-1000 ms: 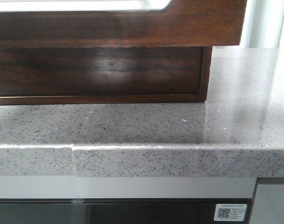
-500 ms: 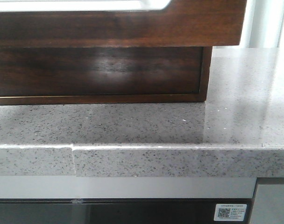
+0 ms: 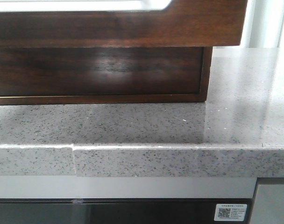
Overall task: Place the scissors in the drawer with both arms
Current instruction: 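Carry the scissors with the right gripper over the open drawer, then release the scissors into the drawer and withdraw the right gripper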
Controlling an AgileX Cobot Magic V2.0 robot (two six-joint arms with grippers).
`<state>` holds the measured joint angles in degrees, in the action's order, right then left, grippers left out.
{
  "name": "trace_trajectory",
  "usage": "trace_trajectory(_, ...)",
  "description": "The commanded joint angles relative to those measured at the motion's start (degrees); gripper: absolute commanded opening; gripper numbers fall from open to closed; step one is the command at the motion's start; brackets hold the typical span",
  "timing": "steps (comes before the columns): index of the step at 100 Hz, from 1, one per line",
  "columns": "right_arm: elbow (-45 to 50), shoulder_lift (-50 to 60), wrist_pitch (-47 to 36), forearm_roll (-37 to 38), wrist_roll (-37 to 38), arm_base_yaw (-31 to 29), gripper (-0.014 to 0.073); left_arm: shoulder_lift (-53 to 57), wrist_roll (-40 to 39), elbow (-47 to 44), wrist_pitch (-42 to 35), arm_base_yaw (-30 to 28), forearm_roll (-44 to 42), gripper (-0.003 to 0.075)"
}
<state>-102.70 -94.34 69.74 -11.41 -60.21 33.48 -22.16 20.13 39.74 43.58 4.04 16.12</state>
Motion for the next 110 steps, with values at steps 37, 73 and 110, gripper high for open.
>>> trace_trajectory(37, -5.6, 3.0, 3.2, 0.5, 5.9, -0.2, 0.0262, -0.5, -0.6, 1.9, -4.4, 0.3, 1.1, 0.0421)
trace_trajectory(73, -7.4, 14.6, 5.0, 0.2, 26.4, -2.1, 0.0262, -0.5, -0.6, 1.9, -4.5, 0.3, 1.1, 0.0421)
trace_trajectory(110, 23.1, 32.2, -11.6, -4.1, 40.2, -23.6, 0.0262, -0.5, -0.6, 1.9, -4.5, 0.3, 1.1, 0.0421)
